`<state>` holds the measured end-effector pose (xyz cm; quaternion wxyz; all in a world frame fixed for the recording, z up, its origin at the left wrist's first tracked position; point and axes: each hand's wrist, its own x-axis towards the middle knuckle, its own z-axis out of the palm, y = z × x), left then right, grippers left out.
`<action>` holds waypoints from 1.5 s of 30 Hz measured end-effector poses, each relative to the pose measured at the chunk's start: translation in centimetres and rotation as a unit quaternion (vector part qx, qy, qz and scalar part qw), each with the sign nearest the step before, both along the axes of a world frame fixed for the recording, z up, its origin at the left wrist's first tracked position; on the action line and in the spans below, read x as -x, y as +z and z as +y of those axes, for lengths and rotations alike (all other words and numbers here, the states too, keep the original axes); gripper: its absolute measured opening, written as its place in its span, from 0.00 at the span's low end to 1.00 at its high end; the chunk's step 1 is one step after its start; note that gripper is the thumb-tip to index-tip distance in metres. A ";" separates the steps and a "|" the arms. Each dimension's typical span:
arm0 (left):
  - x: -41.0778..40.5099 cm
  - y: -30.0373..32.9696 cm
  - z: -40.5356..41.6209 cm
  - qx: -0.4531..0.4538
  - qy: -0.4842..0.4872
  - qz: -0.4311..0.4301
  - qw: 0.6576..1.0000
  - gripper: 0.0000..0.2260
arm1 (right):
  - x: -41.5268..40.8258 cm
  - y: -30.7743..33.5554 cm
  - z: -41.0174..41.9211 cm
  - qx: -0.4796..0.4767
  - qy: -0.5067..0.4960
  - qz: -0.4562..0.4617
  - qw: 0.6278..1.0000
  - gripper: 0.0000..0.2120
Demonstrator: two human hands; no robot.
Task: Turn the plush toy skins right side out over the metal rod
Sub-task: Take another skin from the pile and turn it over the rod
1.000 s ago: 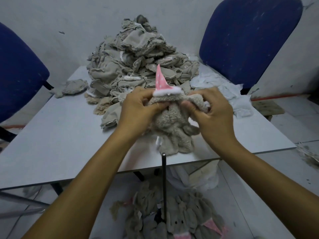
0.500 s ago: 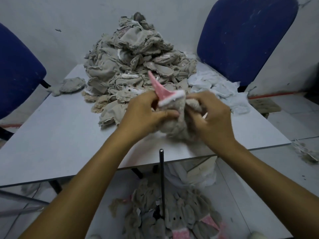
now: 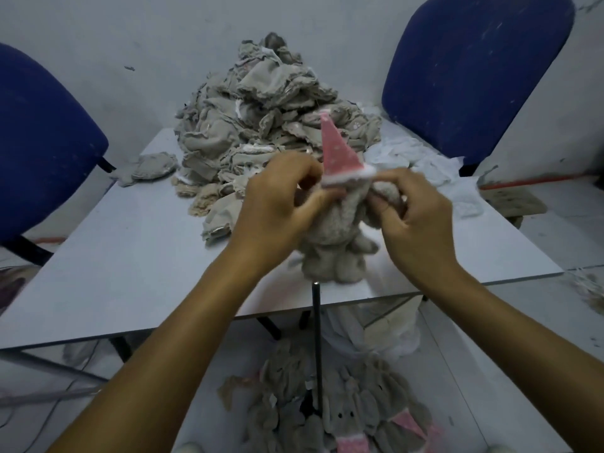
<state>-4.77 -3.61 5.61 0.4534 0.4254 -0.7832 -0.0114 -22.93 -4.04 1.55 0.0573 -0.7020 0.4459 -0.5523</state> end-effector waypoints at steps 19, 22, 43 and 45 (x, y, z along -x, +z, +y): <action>-0.4 -0.3 -0.5 0.037 0.039 0.055 0.997 0.07 | 0.6 -0.3 -0.3 -0.040 0.028 0.019 0.999 0.06; 0.0 0.1 -0.2 0.075 0.017 0.096 0.992 0.07 | 0.7 0.0 0.0 0.044 0.023 -0.012 0.999 0.06; -3.2 -1.7 -1.4 -0.497 -0.218 0.286 0.789 0.13 | 0.4 -0.1 -0.8 -0.321 0.241 -0.377 0.835 0.13; -3.5 -1.6 -1.4 -0.510 -0.217 0.294 0.779 0.12 | 0.7 0.0 -1.2 -0.320 0.226 -0.368 0.843 0.20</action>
